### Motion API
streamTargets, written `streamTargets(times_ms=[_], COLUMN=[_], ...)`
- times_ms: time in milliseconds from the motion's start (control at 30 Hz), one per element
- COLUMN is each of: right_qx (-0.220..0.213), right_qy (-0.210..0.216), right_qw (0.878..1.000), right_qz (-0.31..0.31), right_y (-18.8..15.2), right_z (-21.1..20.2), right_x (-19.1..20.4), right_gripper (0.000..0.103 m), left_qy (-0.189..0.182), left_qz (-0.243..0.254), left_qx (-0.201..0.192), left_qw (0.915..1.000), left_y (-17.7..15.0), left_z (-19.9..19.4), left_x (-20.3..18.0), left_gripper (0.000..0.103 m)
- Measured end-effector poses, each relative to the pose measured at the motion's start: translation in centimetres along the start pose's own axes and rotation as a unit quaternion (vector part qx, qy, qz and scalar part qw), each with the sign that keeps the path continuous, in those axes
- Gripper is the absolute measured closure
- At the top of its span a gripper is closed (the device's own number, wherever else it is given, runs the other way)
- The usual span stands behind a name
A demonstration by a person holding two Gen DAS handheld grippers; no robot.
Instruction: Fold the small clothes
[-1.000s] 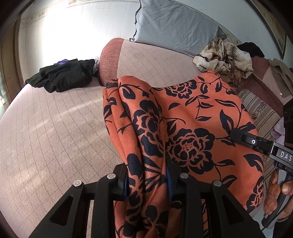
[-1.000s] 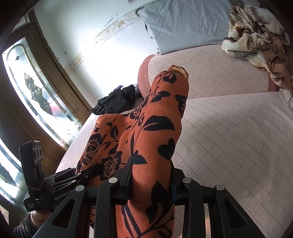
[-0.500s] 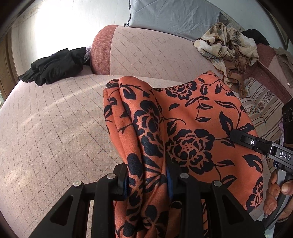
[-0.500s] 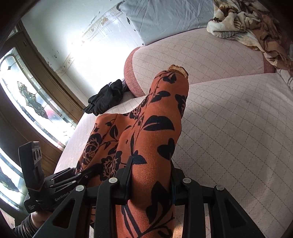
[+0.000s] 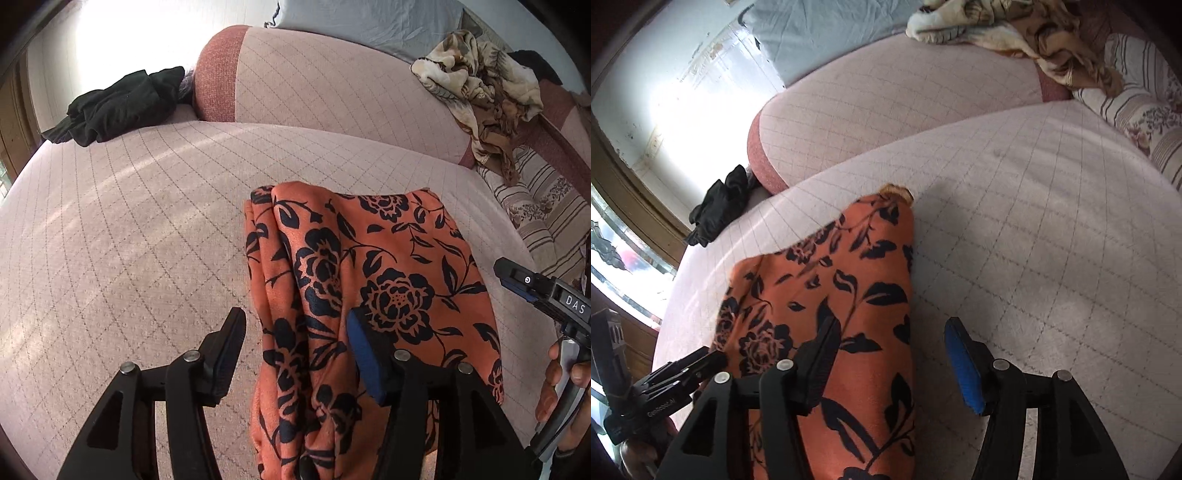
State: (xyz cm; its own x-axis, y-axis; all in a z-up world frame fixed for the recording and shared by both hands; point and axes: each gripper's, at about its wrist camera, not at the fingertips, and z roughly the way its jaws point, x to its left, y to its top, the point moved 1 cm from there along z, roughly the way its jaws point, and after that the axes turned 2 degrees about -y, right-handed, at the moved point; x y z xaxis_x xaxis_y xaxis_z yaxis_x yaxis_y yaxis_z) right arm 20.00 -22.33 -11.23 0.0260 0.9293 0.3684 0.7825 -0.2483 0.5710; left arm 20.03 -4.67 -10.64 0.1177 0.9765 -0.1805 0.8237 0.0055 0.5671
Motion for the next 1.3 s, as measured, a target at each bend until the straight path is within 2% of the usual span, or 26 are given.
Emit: streamTargets(times_ms=[67,133,200,233,300,333,367,500,567,633,667,733,867,1000,1133,1300], right_qx=[-0.012,0.0,0.02,0.038,0.073,0.084,0.077,0.038,0.045,0.076,0.067,0.039,-0.006,-0.012,-0.01,0.014], right_qy=[0.042,0.083,0.121,0.124,0.08,0.086,0.098,0.119,0.097,0.076,0.074,0.08,0.036,-0.006,-0.051,-0.076], right_qw=[0.999,0.996,0.992,0.991,0.994,0.991,0.99,0.992,0.993,0.992,0.993,0.996,0.999,0.997,0.993,0.991], right_qz=[-0.011,-0.032,-0.028,-0.016,0.025,0.052,0.064,0.033,0.053,0.059,0.058,0.032,-0.035,-0.078,-0.107,-0.113], right_y=[0.8,1.0,0.8,0.8,0.7,0.7,0.9,2.9,3.7,3.7,3.8,3.8,2.0,-1.4,-5.5,-10.3], right_z=[-1.7,-2.0,-0.6,0.9,4.4,5.3,5.1,4.4,6.6,9.2,8.8,6.2,0.8,-3.8,-7.1,-9.4], right_x=[1.8,3.8,4.7,4.4,2.8,2.1,2.1,3.6,2.7,1.8,2.0,3.2,5.3,6.1,6.1,6.4], right_gripper=[0.039,0.026,0.024,0.023,0.023,0.023,0.023,0.022,0.018,0.018,0.018,0.018,0.018,0.013,0.001,0.001], left_qy=[0.005,0.006,0.012,0.019,0.01,0.009,0.01,0.02,0.039,0.029,0.029,0.037,0.061,0.076,0.09,0.105], left_qz=[0.0,-0.006,-0.001,0.0,-0.014,-0.017,-0.014,-0.01,-0.013,-0.03,-0.033,-0.03,-0.018,-0.004,0.005,0.006], left_qx=[-0.012,-0.011,0.014,0.032,0.036,0.035,0.03,0.005,0.029,0.039,0.036,0.026,0.02,-0.008,-0.031,-0.066], left_qw=[0.9999,0.9999,0.9998,0.9993,0.9992,0.9992,0.9994,0.9997,0.9987,0.9984,0.9984,0.9985,0.9978,0.9971,0.9955,0.9923], left_y=[-0.6,-1.3,-2.4,-2.7,-3.1,-2.9,-2.7,-2.4,-2.7,-2.8,-2.7,-2.7,-3.0,-4.1,-5.1,-6.6], left_z=[-0.9,-0.7,1.0,2.1,2.4,1.8,1.3,0.1,1.7,2.1,1.6,0.5,-1.6,-5.1,-8.7,-12.2], left_x=[0.2,0.1,0.2,0.4,0.9,1.1,1.2,1.5,1.9,2.3,2.5,2.5,1.9,1.6,1.8,0.9], left_gripper=[0.044,0.033,0.029,0.028,0.027,0.027,0.027,0.024,0.022,0.021,0.021,0.021,0.021,0.021,0.021,0.014])
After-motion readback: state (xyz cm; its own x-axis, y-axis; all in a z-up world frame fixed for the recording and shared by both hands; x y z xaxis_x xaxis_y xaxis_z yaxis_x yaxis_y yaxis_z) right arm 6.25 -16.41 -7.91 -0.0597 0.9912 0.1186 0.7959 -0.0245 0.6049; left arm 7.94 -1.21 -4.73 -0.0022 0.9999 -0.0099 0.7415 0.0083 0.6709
